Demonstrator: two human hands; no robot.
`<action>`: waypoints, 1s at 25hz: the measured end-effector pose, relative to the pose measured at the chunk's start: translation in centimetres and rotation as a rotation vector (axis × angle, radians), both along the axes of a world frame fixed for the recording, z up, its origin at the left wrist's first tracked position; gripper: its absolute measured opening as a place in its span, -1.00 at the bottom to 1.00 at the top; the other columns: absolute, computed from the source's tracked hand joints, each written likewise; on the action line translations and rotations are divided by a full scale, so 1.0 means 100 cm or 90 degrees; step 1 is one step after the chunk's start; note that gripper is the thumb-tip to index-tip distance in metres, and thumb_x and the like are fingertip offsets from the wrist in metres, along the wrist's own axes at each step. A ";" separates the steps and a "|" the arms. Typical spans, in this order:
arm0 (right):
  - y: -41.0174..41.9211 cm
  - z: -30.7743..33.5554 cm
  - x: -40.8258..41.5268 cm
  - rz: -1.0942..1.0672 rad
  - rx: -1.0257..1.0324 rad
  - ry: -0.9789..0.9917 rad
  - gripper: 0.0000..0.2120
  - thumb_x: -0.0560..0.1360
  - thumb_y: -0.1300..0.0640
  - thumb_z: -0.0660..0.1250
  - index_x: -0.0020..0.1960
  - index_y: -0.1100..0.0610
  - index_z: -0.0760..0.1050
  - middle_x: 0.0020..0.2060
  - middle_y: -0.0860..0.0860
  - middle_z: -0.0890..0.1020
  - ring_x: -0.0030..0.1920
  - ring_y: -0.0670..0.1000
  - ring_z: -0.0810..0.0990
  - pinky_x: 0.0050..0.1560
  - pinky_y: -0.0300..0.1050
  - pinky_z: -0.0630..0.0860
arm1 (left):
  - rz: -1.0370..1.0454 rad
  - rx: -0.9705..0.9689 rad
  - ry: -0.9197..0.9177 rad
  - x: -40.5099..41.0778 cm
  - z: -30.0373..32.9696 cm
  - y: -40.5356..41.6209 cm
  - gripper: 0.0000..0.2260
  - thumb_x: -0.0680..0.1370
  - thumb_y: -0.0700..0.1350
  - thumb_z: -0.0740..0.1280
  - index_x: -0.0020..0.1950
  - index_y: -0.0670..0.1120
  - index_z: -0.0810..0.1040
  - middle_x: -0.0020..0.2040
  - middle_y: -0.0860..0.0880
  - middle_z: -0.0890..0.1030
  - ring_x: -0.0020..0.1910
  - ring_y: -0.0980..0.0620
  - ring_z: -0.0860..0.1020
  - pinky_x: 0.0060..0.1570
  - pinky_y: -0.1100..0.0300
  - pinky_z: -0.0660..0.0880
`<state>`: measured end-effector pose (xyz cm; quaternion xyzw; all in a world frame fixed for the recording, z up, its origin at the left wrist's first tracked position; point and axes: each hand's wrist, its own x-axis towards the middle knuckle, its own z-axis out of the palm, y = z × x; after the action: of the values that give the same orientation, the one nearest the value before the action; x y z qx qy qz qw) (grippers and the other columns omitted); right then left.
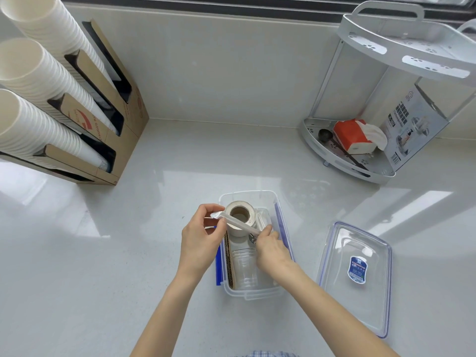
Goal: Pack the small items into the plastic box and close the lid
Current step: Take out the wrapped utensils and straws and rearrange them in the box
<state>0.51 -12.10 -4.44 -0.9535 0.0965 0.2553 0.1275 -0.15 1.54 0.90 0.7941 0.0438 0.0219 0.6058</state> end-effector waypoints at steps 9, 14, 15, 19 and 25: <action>-0.015 0.027 -0.012 -0.023 0.152 -0.048 -0.55 0.50 0.26 0.07 0.35 0.34 0.06 0.16 0.30 0.41 0.13 0.27 0.46 -0.07 -0.02 0.36 | 0.071 -0.094 -0.039 0.004 0.006 0.003 -0.77 0.48 -0.23 0.27 -0.14 0.14 0.45 -0.23 0.11 0.53 -0.33 0.37 0.51 -0.34 0.57 0.39; -0.030 0.043 -0.024 -0.133 0.347 -0.093 -0.63 0.47 0.14 0.11 0.25 0.16 0.16 -0.23 0.04 0.43 -0.28 0.05 0.42 -0.31 -0.11 0.34 | 0.130 -0.264 -0.097 0.016 0.020 0.003 -0.80 0.51 -0.24 0.22 0.02 0.06 0.43 -0.14 0.09 0.51 -0.22 0.28 0.59 -0.12 0.45 0.54; -0.033 0.046 -0.024 -0.166 0.394 -0.094 -0.64 0.47 0.13 0.13 0.25 0.11 0.18 -0.24 0.02 0.44 -0.30 0.02 0.42 -0.31 -0.12 0.37 | 0.144 -0.297 -0.101 0.018 0.024 0.004 -0.80 0.51 -0.24 0.22 0.04 0.04 0.43 -0.14 0.07 0.51 -0.22 0.27 0.59 -0.12 0.42 0.56; -0.044 0.055 -0.026 -0.289 0.619 -0.115 -0.73 0.45 0.18 0.28 0.11 0.05 0.31 -0.27 -0.05 0.45 -0.44 -0.10 0.40 -0.45 -0.31 0.39 | 0.160 -0.324 -0.100 0.024 0.033 0.011 -0.79 0.51 -0.23 0.21 -0.11 0.08 0.52 -0.19 0.06 0.50 -0.21 0.17 0.54 -0.22 0.45 0.53; -0.043 0.067 -0.029 -0.316 0.925 -0.054 -0.80 0.49 0.31 0.08 0.04 0.18 0.41 -0.52 -0.09 0.44 -0.60 -0.13 0.26 -0.62 -0.31 0.24 | 0.042 -0.340 0.067 0.008 0.024 -0.009 -0.75 0.57 -0.16 0.12 -0.17 0.10 0.51 -0.32 0.04 0.45 -0.35 0.17 0.50 -0.35 0.35 0.52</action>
<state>-2.34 -16.38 2.29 -0.5896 0.1105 0.1821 0.7791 0.68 0.68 3.26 0.6042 0.1055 -0.0123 0.7897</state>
